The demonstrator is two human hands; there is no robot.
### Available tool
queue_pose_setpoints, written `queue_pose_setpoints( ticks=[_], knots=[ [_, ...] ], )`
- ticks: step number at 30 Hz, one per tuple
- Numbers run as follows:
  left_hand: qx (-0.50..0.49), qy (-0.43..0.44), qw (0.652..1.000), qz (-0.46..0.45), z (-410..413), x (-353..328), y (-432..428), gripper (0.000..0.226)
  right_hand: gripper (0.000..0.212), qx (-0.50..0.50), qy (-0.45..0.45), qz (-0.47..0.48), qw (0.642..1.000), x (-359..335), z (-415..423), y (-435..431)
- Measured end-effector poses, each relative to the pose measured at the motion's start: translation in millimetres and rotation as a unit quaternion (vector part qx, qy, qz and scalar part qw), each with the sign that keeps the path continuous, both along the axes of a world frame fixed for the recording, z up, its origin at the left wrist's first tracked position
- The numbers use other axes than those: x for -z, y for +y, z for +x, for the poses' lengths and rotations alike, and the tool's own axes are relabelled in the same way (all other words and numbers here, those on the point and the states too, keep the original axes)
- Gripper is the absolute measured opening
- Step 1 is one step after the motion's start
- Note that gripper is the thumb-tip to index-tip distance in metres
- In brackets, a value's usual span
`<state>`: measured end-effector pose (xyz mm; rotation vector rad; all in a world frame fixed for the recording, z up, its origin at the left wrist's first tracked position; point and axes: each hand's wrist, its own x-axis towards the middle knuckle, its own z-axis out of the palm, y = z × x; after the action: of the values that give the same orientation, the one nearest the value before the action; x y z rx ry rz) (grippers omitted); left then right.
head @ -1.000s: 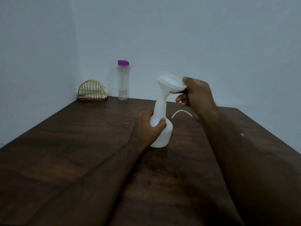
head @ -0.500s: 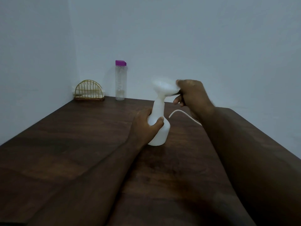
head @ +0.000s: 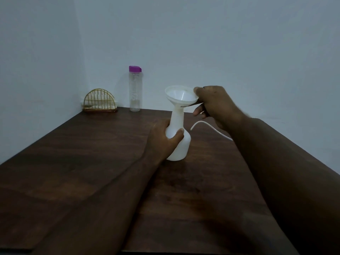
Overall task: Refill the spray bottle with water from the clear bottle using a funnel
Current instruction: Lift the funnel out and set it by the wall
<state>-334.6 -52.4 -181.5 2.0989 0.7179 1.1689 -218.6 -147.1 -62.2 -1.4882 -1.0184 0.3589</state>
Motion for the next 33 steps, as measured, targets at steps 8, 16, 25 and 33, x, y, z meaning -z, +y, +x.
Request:
queue_pose_setpoints(
  ticks=[8, 16, 25, 33],
  knots=[
    [-0.007, -0.001, 1.0, 0.006, 0, 2, 4, 0.052, 0.026, -0.002, 0.048, 0.017, 0.999, 3, 0, -2],
    [-0.013, -0.005, 1.0, 0.011, 0, 1, 3, 0.049, 0.03, 0.013, 0.09, 0.046, 0.995, -2, -3, 2],
    [-0.013, -0.005, 1.0, -0.003, 0, 2, 3, 0.05, 0.027, 0.024, 0.033, 0.006, 0.999, 8, -4, 3],
    [-0.015, 0.005, 1.0, 0.001, 0, 2, 4, 0.051, 0.031, 0.01, 0.182, 0.06, 0.981, 5, -12, 1]
  ],
)
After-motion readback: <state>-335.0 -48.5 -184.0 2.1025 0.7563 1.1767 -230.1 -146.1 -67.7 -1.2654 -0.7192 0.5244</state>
